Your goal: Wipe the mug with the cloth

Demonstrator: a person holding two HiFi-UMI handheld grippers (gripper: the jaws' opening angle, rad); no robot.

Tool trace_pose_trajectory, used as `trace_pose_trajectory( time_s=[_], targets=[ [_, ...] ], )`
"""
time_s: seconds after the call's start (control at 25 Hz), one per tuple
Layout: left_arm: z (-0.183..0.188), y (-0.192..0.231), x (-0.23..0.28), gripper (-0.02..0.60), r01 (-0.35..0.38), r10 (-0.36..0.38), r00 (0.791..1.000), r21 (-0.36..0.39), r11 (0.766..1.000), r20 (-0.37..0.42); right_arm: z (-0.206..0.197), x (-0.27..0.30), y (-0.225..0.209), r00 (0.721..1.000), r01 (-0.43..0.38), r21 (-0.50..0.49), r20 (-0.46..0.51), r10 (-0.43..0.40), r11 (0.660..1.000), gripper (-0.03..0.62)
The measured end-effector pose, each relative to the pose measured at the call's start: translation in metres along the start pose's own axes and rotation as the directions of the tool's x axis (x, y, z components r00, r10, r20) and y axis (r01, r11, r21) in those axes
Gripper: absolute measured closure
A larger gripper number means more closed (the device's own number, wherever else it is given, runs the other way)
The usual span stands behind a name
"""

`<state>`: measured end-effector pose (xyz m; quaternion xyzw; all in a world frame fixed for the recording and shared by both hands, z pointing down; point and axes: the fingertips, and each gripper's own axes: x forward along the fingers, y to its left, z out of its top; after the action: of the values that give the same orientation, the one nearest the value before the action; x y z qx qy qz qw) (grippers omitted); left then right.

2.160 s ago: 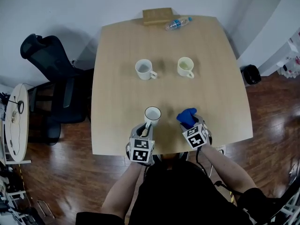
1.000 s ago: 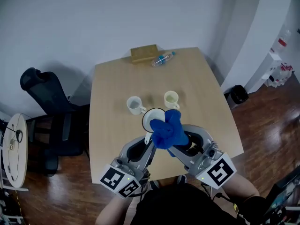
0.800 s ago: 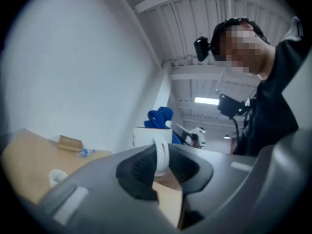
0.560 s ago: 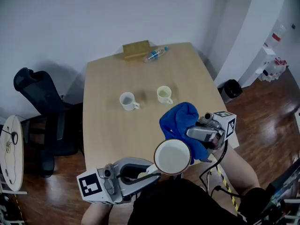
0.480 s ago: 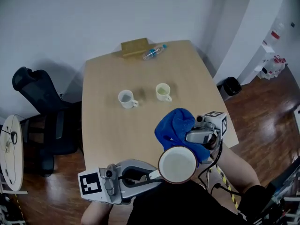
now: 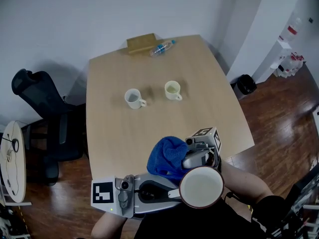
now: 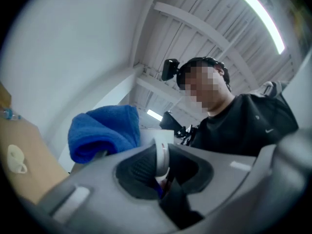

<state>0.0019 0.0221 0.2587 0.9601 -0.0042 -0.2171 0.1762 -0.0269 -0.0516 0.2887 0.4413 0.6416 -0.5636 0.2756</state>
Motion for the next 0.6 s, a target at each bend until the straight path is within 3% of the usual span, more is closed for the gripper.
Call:
trace_pose_trajectory(
  time_s=[0.08,0.12,0.16,0.2,0.28,0.36,0.44,0.48,0.52,0.56,0.6],
  targets=[
    [0.008,0.010,-0.006,0.520,-0.073,0.072,0.997,0.017,0.997,0.035,0.022,-0.011,-0.002,0.990,0.140,-0.166,0.037,-0.136,0.976,0.459],
    [0.014,0.017,-0.011,0.520,-0.131,0.129,0.990,0.032,0.991,0.059,0.039,-0.019,0.000,0.971,0.240,-0.280,0.073,-0.229,0.930,0.459],
    [0.021,0.026,-0.017,0.520,-0.203,0.199,0.976,0.051,0.978,0.085,0.057,-0.029,0.005,0.938,0.345,-0.396,0.123,-0.323,0.851,0.459],
    [0.030,0.037,-0.023,0.520,-0.286,0.278,0.954,0.072,0.955,0.111,0.075,-0.039,0.013,0.895,0.442,-0.502,0.185,-0.406,0.744,0.459],
    [0.043,0.062,-0.039,0.520,-0.468,0.450,0.880,0.118,0.876,0.152,0.106,-0.053,0.036,0.787,0.590,-0.655,0.335,-0.518,0.472,0.459],
    [0.051,0.086,-0.059,0.520,-0.622,0.598,0.782,0.151,0.768,0.176,0.123,-0.055,0.063,0.667,0.667,-0.730,0.495,-0.556,0.150,0.459],
    [0.057,0.103,-0.076,0.520,-0.708,0.679,0.704,0.140,0.692,0.207,0.126,-0.042,0.083,0.577,0.642,-0.747,0.620,-0.532,-0.173,0.459],
    [0.060,0.110,-0.082,0.520,-0.734,0.702,0.676,0.122,0.668,0.224,0.121,-0.031,0.087,0.558,0.590,-0.746,0.653,-0.512,-0.309,0.459],
    [0.063,0.115,-0.085,0.520,-0.755,0.720,0.651,0.103,0.648,0.239,0.111,-0.017,0.086,0.555,0.522,-0.744,0.668,-0.496,-0.417,0.459],
    [0.064,0.120,-0.088,0.520,-0.772,0.736,0.629,0.087,0.630,0.251,0.099,-0.002,0.078,0.562,0.450,-0.742,0.668,-0.488,-0.497,0.459],
    [0.065,0.124,-0.089,0.520,-0.786,0.749,0.609,0.072,0.614,0.259,0.085,0.011,0.066,0.570,0.380,-0.740,0.659,-0.490,-0.555,0.459]
  ],
)
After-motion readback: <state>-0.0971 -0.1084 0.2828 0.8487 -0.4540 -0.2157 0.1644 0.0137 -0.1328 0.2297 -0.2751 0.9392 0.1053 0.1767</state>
